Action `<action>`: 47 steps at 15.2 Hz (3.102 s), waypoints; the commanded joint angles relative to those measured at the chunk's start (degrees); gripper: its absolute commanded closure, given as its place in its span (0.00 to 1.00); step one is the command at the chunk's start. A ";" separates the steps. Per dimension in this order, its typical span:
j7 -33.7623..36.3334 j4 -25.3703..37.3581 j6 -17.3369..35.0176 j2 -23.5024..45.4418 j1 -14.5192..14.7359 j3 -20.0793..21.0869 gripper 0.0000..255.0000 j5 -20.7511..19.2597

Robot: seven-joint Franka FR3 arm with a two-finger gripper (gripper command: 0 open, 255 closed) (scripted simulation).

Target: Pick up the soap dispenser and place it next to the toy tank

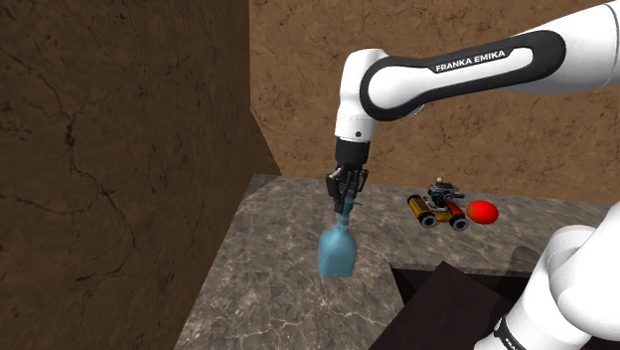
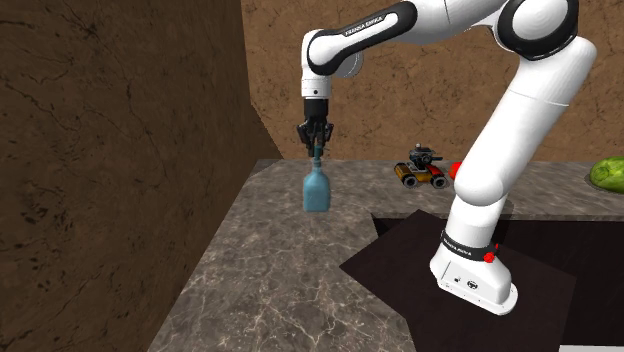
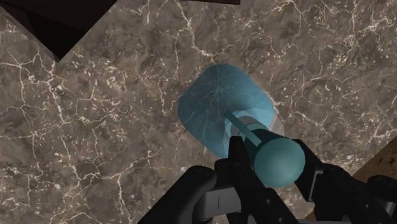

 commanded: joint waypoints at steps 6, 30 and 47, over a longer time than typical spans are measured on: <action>0.56 4.50 -5.36 -0.89 -0.16 -0.36 1.00 -0.23; 3.31 24.77 -23.73 0.86 -0.51 -1.06 1.00 -0.97; -14.75 20.53 -29.55 -6.54 -7.17 -13.03 1.00 -5.43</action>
